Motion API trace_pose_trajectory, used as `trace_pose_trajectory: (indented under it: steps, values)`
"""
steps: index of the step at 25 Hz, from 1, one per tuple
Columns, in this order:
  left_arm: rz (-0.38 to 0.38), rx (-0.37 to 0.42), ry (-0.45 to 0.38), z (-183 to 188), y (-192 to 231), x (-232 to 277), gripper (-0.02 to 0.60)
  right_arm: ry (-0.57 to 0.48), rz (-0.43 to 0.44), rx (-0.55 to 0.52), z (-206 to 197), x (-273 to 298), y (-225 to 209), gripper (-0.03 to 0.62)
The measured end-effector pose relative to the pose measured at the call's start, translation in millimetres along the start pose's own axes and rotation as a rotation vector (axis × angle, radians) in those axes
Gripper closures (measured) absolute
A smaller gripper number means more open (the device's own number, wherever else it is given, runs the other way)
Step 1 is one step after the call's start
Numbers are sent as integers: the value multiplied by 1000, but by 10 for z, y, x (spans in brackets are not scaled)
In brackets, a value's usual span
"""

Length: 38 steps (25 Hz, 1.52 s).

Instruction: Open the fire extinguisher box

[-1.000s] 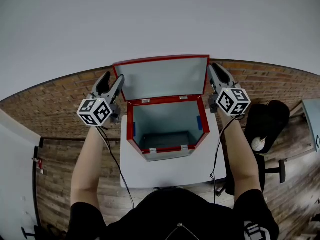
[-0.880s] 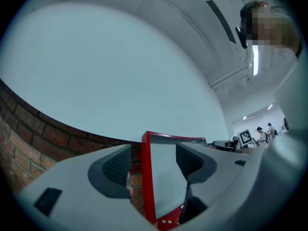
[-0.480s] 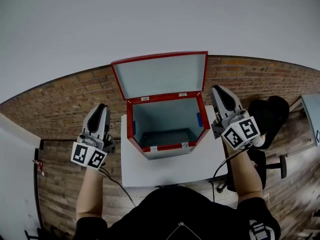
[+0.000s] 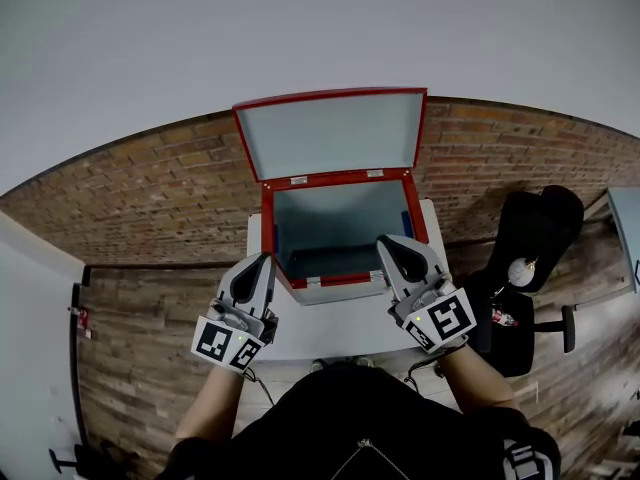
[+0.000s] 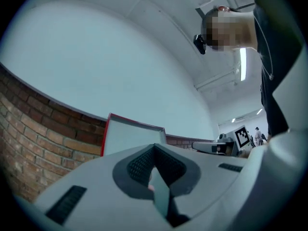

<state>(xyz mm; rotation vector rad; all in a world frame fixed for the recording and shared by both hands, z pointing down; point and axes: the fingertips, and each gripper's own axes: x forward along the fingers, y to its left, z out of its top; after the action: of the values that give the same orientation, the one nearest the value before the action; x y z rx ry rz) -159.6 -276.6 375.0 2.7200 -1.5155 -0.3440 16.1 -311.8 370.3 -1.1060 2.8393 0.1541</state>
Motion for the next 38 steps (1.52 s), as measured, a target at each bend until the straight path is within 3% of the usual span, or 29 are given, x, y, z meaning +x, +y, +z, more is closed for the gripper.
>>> trace_pose_trajectory:
  steps: [4,11,17,26,38]
  values:
    - [17,-23,79,-410,-223,-128,534,89,8,30,-368,-134,274,576]
    - [-28,-29,179,-929,-550,-311,534,169,44,79,-854,-424,700,576]
    - [-13,-32,179,-961,-570,-356,534,160,10,107,-920,-538,692,576]
    - [-3,-5,170,-940,-621,-382,534,132,-3,65,-885,-615,616,576]
    - [28,3,164,-941,-613,-436,534,170,-12,102,-884,-667,627,576]
